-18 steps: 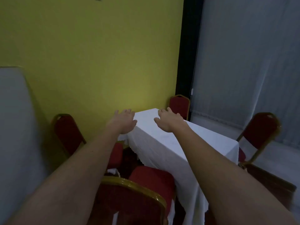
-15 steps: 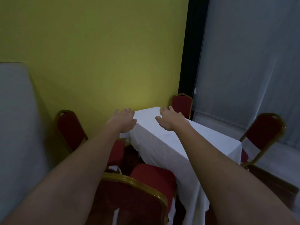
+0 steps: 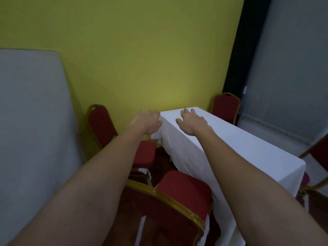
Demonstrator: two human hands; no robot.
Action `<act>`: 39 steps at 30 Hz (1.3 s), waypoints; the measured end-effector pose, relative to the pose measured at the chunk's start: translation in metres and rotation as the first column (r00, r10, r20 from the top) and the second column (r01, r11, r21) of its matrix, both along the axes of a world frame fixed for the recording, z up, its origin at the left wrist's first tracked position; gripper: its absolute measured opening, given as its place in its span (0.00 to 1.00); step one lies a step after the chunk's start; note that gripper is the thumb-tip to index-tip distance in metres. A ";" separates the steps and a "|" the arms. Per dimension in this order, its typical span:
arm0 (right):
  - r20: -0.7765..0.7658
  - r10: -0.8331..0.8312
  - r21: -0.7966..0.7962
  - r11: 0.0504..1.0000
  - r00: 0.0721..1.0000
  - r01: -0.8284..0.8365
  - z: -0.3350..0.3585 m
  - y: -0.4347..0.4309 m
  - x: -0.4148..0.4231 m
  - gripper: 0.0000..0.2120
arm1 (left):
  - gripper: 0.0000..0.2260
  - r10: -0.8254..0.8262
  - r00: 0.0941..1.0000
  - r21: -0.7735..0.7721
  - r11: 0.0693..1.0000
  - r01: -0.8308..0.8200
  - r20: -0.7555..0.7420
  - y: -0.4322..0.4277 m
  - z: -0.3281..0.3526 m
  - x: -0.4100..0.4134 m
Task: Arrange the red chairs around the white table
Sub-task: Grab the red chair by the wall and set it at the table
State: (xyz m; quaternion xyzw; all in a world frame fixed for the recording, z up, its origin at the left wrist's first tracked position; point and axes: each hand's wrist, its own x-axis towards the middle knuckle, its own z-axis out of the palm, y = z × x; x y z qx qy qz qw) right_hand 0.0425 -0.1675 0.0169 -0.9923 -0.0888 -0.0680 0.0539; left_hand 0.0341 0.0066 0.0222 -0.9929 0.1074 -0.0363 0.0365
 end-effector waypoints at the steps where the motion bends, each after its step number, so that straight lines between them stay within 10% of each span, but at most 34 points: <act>1: 0.003 0.010 -0.001 1.000 1.000 -0.010 -0.001 0.005 0.010 0.26 | 0.24 0.008 1.000 -0.007 1.000 -0.008 -0.005 0.004 0.001 0.006; 39: -0.155 0.451 0.088 0.892 0.879 -0.443 -0.094 0.401 0.324 0.29 | 0.23 0.476 0.877 0.023 0.879 -0.476 -0.062 0.377 -0.050 0.216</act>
